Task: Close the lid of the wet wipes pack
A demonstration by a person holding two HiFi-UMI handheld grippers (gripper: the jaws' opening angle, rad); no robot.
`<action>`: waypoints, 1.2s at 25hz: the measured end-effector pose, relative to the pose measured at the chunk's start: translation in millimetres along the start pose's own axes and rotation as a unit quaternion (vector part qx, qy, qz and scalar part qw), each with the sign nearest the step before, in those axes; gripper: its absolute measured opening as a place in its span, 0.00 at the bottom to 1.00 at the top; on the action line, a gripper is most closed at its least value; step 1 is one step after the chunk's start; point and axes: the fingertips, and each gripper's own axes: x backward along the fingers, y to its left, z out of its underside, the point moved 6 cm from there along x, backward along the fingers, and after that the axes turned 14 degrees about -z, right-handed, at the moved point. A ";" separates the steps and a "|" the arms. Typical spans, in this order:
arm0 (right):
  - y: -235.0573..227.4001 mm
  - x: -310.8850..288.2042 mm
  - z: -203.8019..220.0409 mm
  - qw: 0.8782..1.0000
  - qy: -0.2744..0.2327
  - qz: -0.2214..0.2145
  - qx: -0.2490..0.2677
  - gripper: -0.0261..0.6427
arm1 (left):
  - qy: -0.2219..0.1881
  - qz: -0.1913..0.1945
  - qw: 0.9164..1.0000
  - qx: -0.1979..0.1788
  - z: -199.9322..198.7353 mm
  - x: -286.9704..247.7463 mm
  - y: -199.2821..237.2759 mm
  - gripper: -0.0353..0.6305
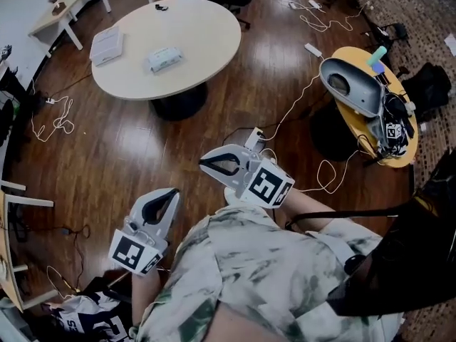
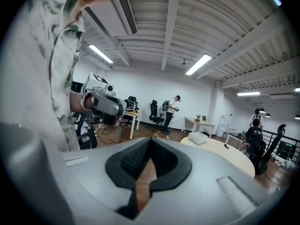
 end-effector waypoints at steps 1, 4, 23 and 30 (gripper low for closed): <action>8.7 -1.9 -2.3 1.000 0.000 0.000 0.002 0.05 | 0.000 0.003 1.000 0.001 1.7 7.3 -2.8 0.06; 34.6 -2.9 -6.8 1.000 -0.001 0.006 -0.002 0.05 | 0.001 0.016 1.000 -0.003 5.6 25.3 -12.1 0.06; 110.3 55.6 -6.0 1.000 -0.009 0.013 0.010 0.05 | -0.003 0.041 0.999 -0.011 1.6 36.8 -96.9 0.06; 131.7 103.0 11.5 1.000 -0.017 -0.002 0.010 0.05 | 0.002 0.030 0.999 -0.013 2.1 24.8 -154.2 0.06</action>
